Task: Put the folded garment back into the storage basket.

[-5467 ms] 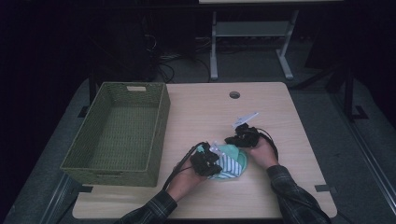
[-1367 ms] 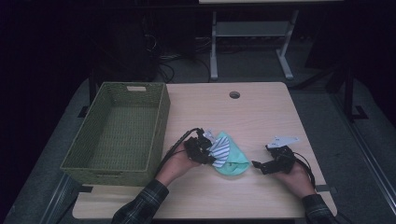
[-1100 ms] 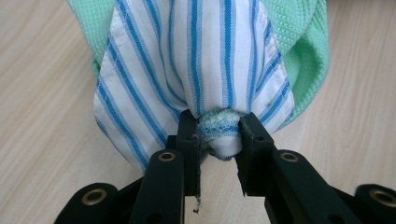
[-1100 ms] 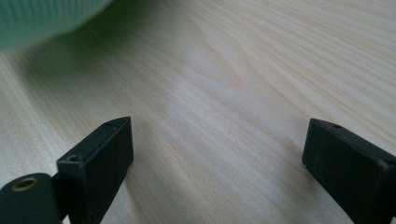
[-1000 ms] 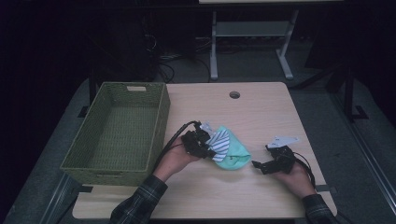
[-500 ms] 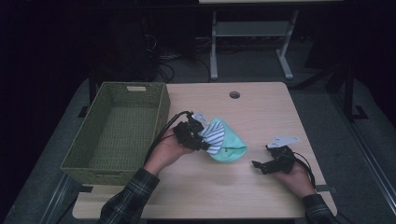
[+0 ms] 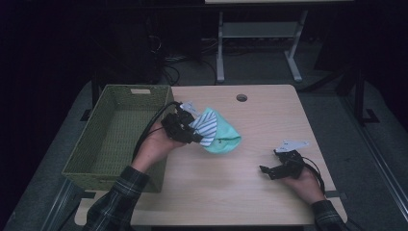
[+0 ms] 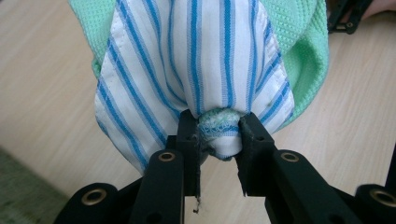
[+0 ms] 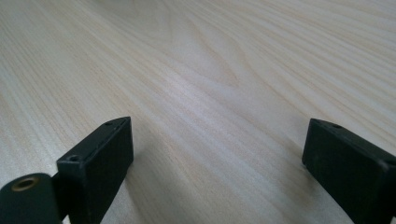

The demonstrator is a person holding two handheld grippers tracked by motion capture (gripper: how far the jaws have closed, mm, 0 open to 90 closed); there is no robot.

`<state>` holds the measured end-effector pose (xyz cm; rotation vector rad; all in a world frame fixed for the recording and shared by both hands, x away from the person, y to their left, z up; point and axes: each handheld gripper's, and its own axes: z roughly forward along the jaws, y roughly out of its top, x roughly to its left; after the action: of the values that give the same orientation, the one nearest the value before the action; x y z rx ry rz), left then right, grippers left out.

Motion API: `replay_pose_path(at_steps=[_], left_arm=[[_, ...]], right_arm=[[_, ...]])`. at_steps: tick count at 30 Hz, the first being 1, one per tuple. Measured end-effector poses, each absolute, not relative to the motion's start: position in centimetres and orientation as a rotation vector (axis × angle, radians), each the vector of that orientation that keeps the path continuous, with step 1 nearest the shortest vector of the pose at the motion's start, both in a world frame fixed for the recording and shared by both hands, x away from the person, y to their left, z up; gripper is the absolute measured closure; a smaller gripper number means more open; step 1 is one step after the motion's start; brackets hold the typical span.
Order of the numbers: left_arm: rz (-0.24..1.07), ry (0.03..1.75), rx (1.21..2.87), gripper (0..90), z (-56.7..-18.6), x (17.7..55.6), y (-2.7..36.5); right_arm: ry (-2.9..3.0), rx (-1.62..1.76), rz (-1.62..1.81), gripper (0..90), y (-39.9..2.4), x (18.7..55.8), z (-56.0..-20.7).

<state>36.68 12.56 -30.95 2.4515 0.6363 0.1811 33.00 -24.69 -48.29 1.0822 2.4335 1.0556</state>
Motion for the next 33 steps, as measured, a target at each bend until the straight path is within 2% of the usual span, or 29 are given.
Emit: replay_pose_path(at_steps=[19, 33], left_arm=[[0.294, 0.817, 2.366, 72.8, -28.7, 36.9, 19.7], [0.393, 1.023, 2.275, 72.8, -28.4, 36.7, 25.7]], right_arm=[[2.432, 1.088, 1.055, 8.3, -24.7, 33.0, -48.3], [2.431, 1.090, 1.054, 8.3, -24.7, 33.0, -48.3]])
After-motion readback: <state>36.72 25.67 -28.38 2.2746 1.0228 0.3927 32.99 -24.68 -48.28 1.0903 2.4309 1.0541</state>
